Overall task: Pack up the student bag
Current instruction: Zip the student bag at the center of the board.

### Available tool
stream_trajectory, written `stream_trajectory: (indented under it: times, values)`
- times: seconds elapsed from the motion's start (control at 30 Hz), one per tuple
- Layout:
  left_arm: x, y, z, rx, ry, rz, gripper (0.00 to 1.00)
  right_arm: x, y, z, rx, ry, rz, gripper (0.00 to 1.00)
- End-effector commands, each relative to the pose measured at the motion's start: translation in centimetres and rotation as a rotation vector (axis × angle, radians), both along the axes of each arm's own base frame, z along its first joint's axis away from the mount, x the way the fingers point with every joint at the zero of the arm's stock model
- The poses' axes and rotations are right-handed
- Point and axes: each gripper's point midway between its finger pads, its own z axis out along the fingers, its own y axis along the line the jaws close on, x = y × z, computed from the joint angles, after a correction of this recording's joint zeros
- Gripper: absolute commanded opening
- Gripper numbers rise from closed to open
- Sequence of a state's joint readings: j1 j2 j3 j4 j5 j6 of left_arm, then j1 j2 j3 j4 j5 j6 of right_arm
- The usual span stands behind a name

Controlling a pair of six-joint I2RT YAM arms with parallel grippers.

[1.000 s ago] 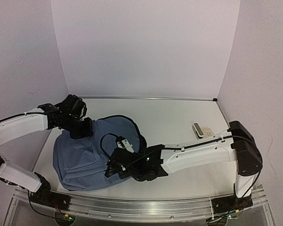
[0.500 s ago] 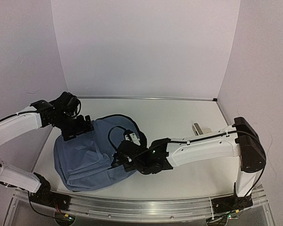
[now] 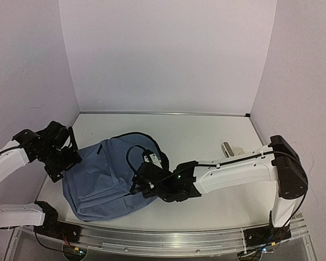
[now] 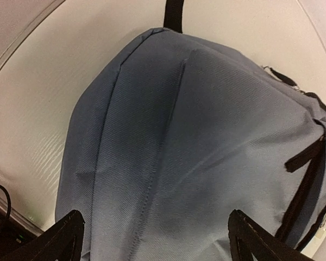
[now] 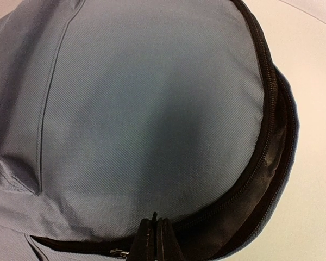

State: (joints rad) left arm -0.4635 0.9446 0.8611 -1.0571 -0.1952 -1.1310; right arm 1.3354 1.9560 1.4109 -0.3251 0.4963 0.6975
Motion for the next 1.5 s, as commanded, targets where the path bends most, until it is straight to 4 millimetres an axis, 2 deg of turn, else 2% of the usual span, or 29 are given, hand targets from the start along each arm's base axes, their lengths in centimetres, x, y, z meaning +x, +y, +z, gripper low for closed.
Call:
stream_trajectory:
  times: [0.0, 0.1, 0.37, 0.57, 0.83, 1.23, 1.33, 1.47]
  values:
    - [-0.4, 0.1, -2.0, -0.023, 0.036, 0.044, 0.80, 0.8, 0.3, 3.8, 0.092, -0.043, -0.010, 0.00]
    - [-0.2, -0.3, -2.8, -0.053, 0.031, 0.043, 0.62, 0.8, 0.6, 4.2, 0.106, -0.047, -0.006, 0.00]
    - [0.6, -1.0, -4.4, -0.083, 0.007, 0.016, 0.32, 1.0, 0.8, 4.9, 0.125, -0.058, -0.008, 0.00]
    - [1.0, -0.1, -5.6, -0.052, 0.019, 0.029, 0.01, 2.1, -0.4, 5.3, 0.128, -0.065, -0.037, 0.00]
    - [2.2, 0.9, -7.3, -0.096, 0.020, 0.040, 0.00, 5.5, -4.0, 5.7, 0.110, -0.082, -0.119, 0.00]
    - [4.4, 2.2, -7.5, -0.058, -0.007, 0.015, 0.00, 11.4, -9.7, 6.1, 0.050, -0.135, -0.266, 0.00]
    - [6.0, 1.8, -7.1, -0.064, -0.059, -0.025, 0.00, 12.0, -9.8, 6.6, 0.050, -0.146, -0.256, 0.00]
    - [9.0, 0.3, -5.0, -0.063, -0.141, -0.155, 0.00, 11.3, -8.2, 7.1, 0.091, -0.119, -0.153, 0.00]
